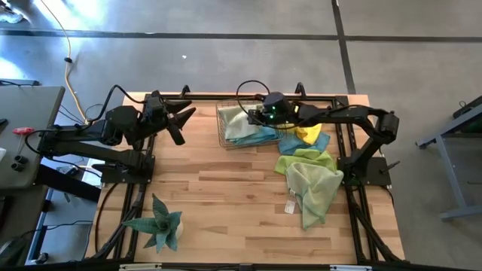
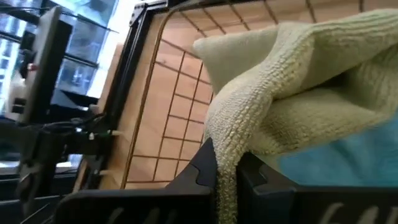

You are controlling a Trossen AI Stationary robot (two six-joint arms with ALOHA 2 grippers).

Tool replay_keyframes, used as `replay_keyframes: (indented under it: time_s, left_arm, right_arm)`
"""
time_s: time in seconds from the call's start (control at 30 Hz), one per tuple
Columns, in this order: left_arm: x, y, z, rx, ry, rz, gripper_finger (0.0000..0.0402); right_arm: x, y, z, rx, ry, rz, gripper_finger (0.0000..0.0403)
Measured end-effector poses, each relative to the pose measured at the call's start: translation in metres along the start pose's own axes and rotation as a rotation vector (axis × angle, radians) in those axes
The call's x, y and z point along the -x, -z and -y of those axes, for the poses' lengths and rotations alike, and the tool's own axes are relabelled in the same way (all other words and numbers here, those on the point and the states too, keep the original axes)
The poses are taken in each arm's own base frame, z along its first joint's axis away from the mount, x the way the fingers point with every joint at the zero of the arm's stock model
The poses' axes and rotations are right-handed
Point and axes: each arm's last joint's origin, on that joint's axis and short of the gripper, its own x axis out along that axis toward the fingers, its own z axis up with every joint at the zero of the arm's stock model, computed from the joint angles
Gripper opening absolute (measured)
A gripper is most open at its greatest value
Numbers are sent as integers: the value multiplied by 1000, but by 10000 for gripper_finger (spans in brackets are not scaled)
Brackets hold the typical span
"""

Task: Fold microfiber towels
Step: Stack the left light green towel on top of the blue towel in the wire basket

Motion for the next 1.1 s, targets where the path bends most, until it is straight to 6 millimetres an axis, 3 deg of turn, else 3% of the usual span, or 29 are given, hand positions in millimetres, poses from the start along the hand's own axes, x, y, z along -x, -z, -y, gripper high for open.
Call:
replay_keyframes:
  time_s: [0.3, 0.53, 0.67, 0.93, 1.1]
  left_arm:
    - [0, 0, 0, 0, 0, 0, 131]
    - [0, 0, 0, -11, 0, 0, 131]
    - [0, 0, 0, -18, 0, 0, 131]
    - [0, 0, 0, -9, 0, 0, 131]
    - [0, 0, 0, -8, 0, -1, 130]
  right_arm:
    - [34, -24, -27, 173, 338, -73, 0]
    - [41, -24, -21, 175, 481, -103, 0]
    - [31, -23, -24, 182, 422, -92, 0]
    - [27, -42, -63, 173, -55, 46, 0]
    - [23, -39, -62, 190, -23, 50, 0]
